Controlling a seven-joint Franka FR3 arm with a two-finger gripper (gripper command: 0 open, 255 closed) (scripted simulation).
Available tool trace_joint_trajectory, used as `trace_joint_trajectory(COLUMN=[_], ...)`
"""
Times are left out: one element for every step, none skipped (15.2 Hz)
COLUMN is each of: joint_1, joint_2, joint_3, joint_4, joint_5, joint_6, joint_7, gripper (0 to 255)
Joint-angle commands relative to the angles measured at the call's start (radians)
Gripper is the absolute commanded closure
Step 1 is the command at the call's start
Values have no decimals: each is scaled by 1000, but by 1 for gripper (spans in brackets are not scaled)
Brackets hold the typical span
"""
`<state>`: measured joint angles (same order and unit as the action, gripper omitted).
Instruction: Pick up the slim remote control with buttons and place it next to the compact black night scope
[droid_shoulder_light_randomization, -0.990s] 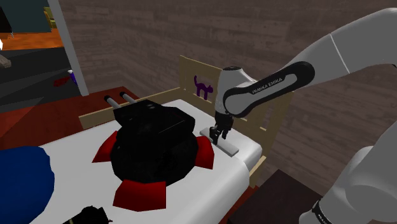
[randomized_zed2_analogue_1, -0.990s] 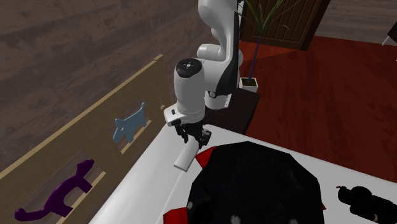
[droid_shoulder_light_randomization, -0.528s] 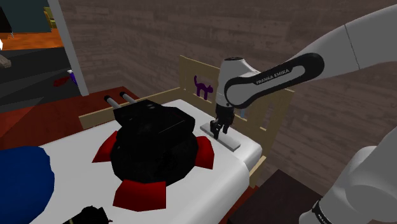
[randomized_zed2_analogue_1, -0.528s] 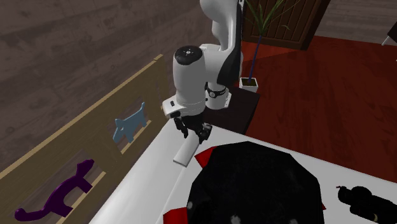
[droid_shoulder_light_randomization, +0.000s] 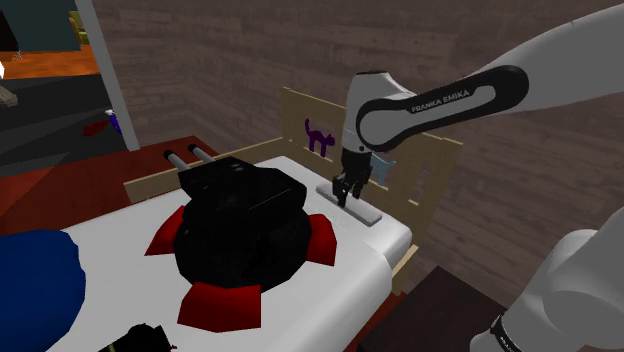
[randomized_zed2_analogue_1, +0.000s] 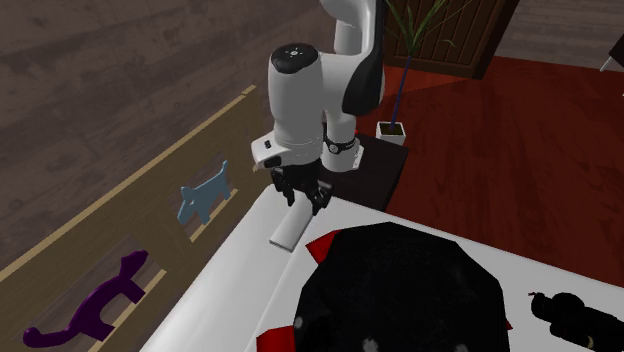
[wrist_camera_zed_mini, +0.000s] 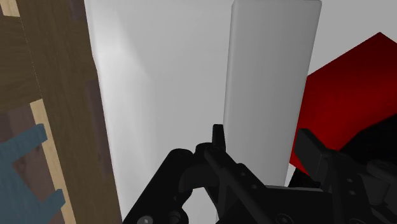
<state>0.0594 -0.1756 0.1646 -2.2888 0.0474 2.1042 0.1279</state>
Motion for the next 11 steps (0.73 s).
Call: trace_joint_trajectory(joint_1=[0,0,0,0,0,-1,-1,-1,-1,-1,-1], joint_2=[-9,-13,-18,-23,-27,-31,-35,-38,-42,-45,-48], joint_3=[-1,-1,-2,-2,-3,-3,-4,-4,-5,-5,-6], joint_4=[20,29,38,47,56,66,76,86,96,107,118], joint_5=[1,1,1,2,2,2,3,3,3,3,3], joint_6=[-28,-42,-56,-70,-83,-97,-111,-124,-138,-152,-165], joint_7=[0,-1,-1,-1,-1,-2,-2,-2,-2,-2,-2], gripper=[255,255,255,255,255,255,255,255,255,255,255])
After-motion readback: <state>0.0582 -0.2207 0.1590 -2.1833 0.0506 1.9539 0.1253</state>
